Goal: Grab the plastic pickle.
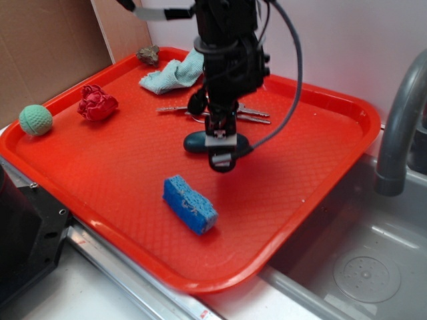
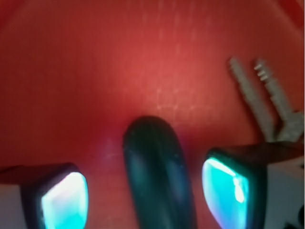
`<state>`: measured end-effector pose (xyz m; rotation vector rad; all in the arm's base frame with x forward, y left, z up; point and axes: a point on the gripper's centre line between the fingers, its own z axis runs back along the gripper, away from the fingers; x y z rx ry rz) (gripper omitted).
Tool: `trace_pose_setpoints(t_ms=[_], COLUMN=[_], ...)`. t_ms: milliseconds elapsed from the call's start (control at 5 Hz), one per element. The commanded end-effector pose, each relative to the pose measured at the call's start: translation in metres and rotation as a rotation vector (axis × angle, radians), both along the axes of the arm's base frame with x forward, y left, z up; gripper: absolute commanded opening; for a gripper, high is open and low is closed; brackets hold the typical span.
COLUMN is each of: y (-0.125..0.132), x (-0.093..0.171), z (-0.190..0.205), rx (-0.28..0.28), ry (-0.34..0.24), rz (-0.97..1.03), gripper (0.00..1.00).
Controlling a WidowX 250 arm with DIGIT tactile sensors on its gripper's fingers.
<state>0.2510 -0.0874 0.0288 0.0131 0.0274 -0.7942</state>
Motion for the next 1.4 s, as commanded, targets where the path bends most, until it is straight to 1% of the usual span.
trace_pose_setpoints(t_ms=[0,200,400,600,800,1000,1200], y=[-0.002,0.002,0.005,0.018,0.024,0.038,0.044], x=[-0.006,-0.020,-0.043,-0.068,-0.076,-0.074,-0.072], z=[0.002,0.032,0.081,0.132,0.181,0.201,0.195], rx=[-0.011,0.024,0.000,-0.164,-0.172,-0.171,-0.122], ry=[0.011,-0.025,-0.091,-0.026,-0.082,-0.054,-0.004], rz=[0.059,0.136,0.293,0.554,0.729,0.814,0.878], gripper=[0.00,0.00,0.00,0.00,0.00,0.00,0.00])
